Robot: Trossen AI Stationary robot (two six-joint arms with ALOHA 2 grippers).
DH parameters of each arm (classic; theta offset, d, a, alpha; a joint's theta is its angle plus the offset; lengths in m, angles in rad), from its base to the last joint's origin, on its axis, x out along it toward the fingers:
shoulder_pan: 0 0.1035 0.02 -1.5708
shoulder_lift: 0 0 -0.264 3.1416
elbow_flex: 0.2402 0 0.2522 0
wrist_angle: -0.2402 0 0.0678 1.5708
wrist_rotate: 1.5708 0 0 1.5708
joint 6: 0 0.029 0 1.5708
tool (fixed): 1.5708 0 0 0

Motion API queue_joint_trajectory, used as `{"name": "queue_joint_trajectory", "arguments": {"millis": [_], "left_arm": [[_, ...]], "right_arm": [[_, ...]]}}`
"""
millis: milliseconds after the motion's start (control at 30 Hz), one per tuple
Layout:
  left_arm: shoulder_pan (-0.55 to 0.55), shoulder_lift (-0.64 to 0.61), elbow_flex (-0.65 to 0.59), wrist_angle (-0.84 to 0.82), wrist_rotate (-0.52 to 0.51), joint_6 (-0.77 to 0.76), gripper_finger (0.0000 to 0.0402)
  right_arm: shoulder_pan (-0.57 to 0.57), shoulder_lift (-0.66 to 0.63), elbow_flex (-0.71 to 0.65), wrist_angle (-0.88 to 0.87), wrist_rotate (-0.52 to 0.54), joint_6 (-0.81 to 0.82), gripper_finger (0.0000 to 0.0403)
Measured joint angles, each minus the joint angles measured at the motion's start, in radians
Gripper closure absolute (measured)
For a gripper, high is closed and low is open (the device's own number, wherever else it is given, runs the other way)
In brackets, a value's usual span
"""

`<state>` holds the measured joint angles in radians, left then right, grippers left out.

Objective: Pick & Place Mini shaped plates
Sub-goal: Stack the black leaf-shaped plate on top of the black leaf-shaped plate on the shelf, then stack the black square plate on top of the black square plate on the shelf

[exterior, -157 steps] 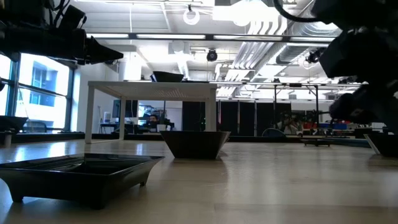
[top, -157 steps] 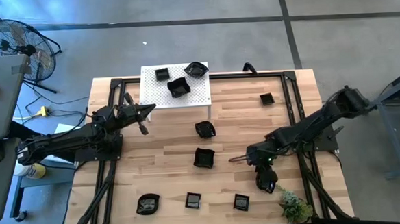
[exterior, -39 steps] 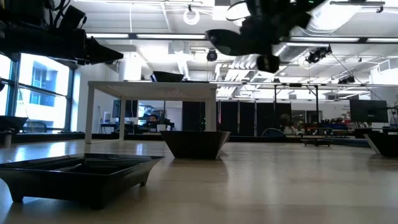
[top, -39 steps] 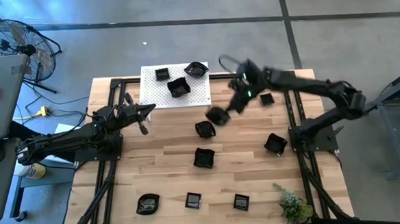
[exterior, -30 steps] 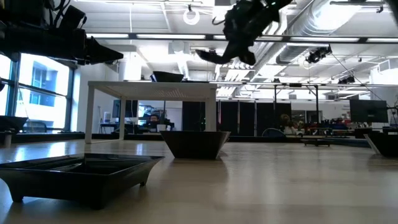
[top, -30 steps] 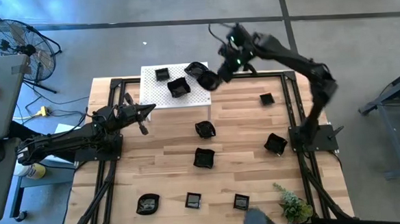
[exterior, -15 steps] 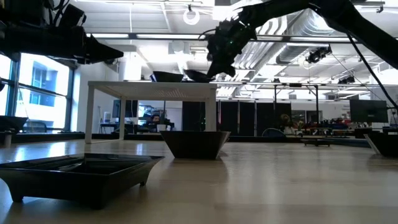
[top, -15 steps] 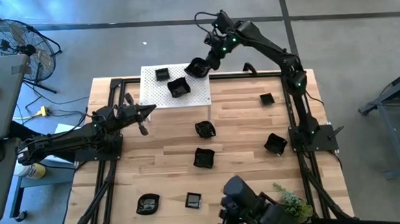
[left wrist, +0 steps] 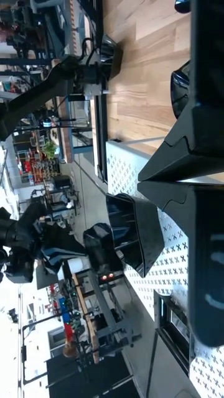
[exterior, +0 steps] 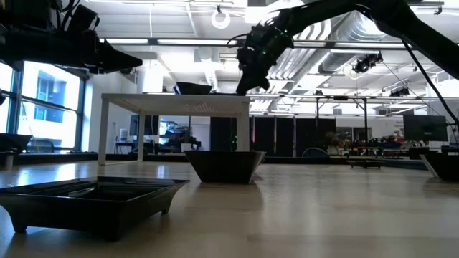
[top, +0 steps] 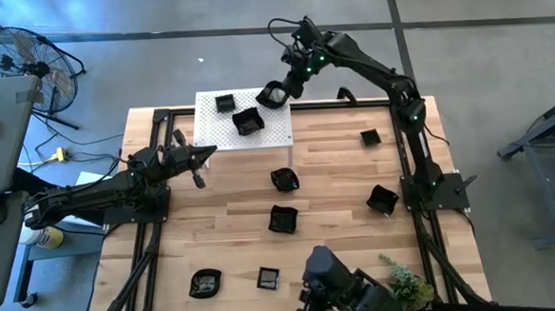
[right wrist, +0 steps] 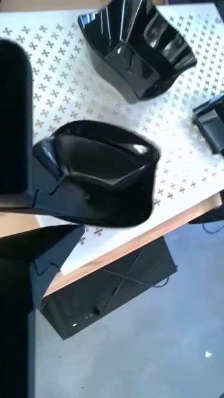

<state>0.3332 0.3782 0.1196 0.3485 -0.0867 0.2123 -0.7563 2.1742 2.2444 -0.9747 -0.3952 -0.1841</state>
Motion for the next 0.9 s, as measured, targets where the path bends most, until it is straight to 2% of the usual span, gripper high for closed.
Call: {"name": "queue_joint_trajectory", "arguments": {"millis": [267,367,500,567,700,900], "left_arm": [[0.000,0.000,0.000,0.000,0.000,0.000,0.0399],[0.000,0.000,0.000,-0.001,0.000,0.000,0.0399],[0.000,0.000,0.000,-0.016,0.000,-0.007,0.0399],[0.000,0.000,0.000,-0.025,0.001,-0.013,0.0399],[0.000,0.000,0.000,-0.057,0.001,-0.031,0.0399],[0.000,0.001,0.000,-0.092,0.001,-0.069,0.0399]], "right_arm": [[0.000,-0.015,-0.002,0.006,0.004,-0.015,0.0340],[0.008,-0.051,-0.002,-0.006,0.005,-0.067,0.0355],[0.044,-0.101,-0.004,-0.024,-0.007,-0.153,0.0395],[0.072,-0.130,-0.051,0.018,-0.017,-0.163,0.0398],[0.150,-0.225,-0.311,0.235,-0.010,-0.175,0.0401],[0.276,-0.479,-0.865,0.847,0.056,-0.029,0.0401]]}}
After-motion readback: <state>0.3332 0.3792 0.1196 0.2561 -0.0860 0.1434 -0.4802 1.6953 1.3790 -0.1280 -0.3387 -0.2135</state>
